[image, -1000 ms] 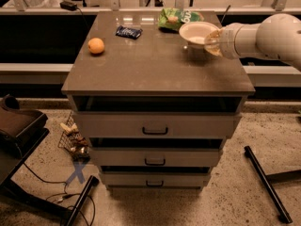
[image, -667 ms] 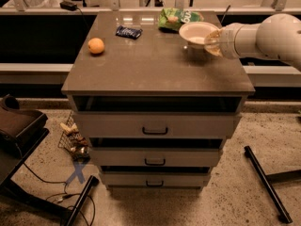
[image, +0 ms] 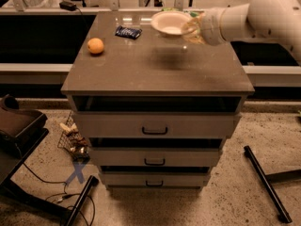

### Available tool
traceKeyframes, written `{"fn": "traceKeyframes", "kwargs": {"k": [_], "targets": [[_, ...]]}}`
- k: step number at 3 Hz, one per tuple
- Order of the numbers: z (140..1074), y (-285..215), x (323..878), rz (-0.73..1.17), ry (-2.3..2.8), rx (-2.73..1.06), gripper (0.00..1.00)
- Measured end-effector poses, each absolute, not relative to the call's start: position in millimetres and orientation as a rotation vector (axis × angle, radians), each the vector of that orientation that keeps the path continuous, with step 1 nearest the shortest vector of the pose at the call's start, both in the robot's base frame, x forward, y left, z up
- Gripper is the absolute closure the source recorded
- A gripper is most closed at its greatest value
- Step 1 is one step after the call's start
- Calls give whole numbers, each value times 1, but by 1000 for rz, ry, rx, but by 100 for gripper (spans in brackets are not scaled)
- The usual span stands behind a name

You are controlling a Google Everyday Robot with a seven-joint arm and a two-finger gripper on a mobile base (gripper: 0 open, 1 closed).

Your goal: Move paper bowl near orange

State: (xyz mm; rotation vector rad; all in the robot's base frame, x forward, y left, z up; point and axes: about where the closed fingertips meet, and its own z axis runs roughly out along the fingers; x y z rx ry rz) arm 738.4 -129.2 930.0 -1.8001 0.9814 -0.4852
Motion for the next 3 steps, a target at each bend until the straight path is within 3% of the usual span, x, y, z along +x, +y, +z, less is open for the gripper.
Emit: {"fn": "traceKeyframes", "kwargs": {"k": [3], "targets": [[930, 30, 667, -81, 542, -1927, 100]]}}
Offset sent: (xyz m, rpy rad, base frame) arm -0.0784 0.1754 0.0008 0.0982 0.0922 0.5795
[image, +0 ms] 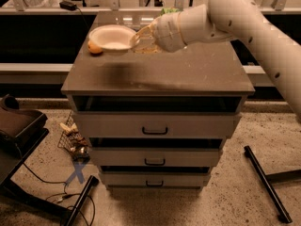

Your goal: Move paper bowl near orange

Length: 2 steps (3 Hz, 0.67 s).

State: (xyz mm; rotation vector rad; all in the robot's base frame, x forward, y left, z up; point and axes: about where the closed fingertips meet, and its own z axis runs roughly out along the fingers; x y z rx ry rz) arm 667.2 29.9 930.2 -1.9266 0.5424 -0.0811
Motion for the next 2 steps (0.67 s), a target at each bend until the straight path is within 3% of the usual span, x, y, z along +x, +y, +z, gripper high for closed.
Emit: {"fn": "traceKeyframes", "kwargs": {"k": [2], "targets": [[868, 67, 650, -70, 482, -2094, 100]]}}
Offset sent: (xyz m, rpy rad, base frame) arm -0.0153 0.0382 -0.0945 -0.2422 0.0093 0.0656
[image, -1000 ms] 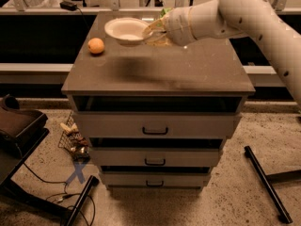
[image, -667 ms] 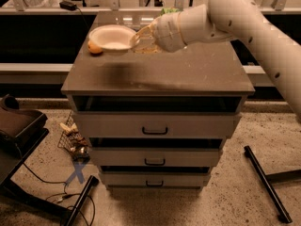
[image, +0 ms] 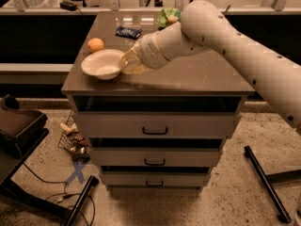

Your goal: Move paper bowl near orange

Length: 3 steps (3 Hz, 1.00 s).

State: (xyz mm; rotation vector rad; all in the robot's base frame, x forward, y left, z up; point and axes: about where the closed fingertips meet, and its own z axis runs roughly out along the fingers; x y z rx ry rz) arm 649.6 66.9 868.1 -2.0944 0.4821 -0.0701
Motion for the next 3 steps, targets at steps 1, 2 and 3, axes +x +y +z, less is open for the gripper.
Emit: {"fn": "traceKeyframes", "kwargs": {"k": [1, 2, 3], "targets": [[843, 44, 674, -141, 562, -2154, 100], [839, 42, 676, -145, 567, -2162, 84], [838, 45, 675, -139, 563, -2163, 61]]}}
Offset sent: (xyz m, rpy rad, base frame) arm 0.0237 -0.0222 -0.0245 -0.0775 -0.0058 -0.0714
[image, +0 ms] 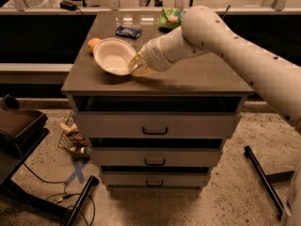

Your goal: Move paper bowl near orange

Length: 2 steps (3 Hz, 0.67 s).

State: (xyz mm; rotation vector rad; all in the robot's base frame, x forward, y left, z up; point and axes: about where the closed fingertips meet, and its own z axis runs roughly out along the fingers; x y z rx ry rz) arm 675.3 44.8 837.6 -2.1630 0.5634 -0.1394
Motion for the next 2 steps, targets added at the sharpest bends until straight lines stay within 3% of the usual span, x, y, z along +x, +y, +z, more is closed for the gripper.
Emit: {"fn": "traceKeyframes", "kwargs": {"k": [2], "targets": [[835, 49, 674, -129, 558, -2166, 14]]}}
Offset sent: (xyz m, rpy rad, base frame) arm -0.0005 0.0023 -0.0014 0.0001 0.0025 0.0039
